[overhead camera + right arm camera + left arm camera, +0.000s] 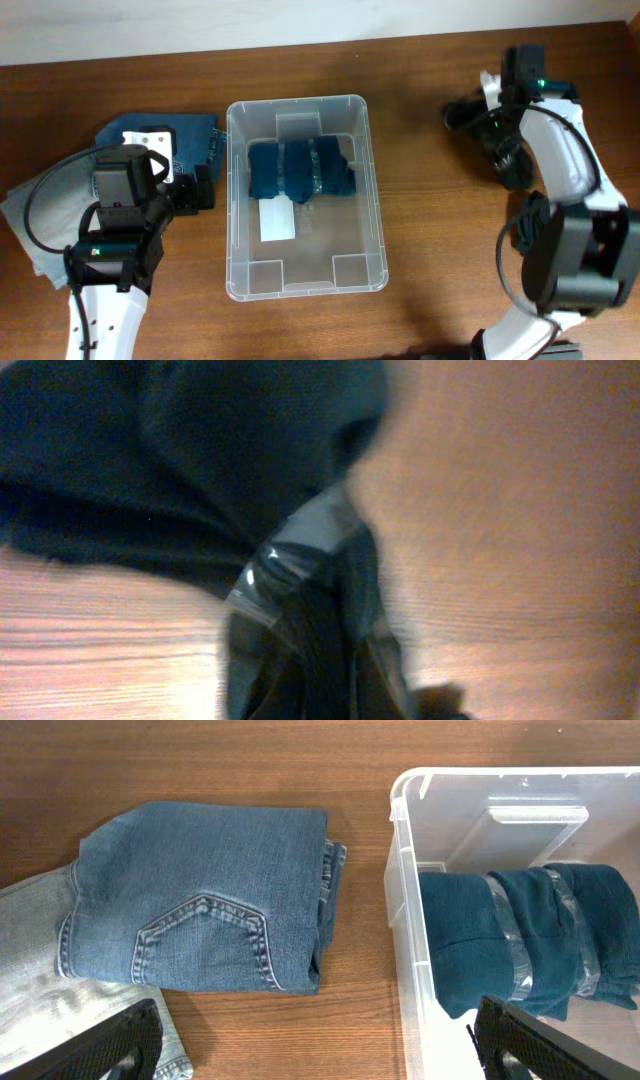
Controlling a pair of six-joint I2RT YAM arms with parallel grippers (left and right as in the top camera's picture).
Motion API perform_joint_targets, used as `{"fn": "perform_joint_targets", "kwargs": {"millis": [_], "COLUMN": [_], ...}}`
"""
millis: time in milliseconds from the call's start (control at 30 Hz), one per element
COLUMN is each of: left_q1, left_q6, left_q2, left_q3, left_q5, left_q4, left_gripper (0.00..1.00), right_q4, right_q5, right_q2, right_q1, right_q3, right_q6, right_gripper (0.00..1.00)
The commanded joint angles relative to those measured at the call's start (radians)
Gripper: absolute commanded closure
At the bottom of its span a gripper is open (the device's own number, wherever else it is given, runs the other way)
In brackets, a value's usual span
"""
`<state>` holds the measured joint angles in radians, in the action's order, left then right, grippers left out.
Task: Pack container
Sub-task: 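Move the right gripper back and grasp the folded black clothes, then place the black clothes into the lower half of the box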
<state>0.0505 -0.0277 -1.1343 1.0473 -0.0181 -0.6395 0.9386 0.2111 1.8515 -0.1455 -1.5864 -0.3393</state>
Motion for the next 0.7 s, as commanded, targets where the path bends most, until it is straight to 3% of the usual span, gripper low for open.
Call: {"fn": "perform_joint_targets", "kwargs": {"millis": [0,167,267,500,667], "left_q1": [0.004,0.004,0.004,0.004,0.004], "left_q6": [-0.010,-0.010,-0.010,-0.010,-0.010], "left_q2": [0.001,0.001,0.001,0.001,0.001], "left_q3": [0.025,0.025,0.025,0.025,0.025], "left_q5": [-0.004,-0.004,-0.004,-0.004,-0.004], "left_q4": [0.003,0.003,0.004,0.014,0.014], "left_gripper": [0.01,0.01,0.00,0.00,0.01], "right_q4": [0.085,0.141,0.186,0.210,0.239], "right_q5": [0.003,0.002,-0.021,-0.019,-0.018], "right_q2": [-0.177,-0.303,-0.372,-0.356,-0.307], "right_q1": [0.129,0.298,0.491,0.857,0.948], "right_q3": [-0.156,-0.192,-0.192,-0.190,-0.190], "right_q6": [0.007,0.007,0.010,0.195,0.347], "right_gripper": [0.96,0.96,0.96,0.96,0.96]}}
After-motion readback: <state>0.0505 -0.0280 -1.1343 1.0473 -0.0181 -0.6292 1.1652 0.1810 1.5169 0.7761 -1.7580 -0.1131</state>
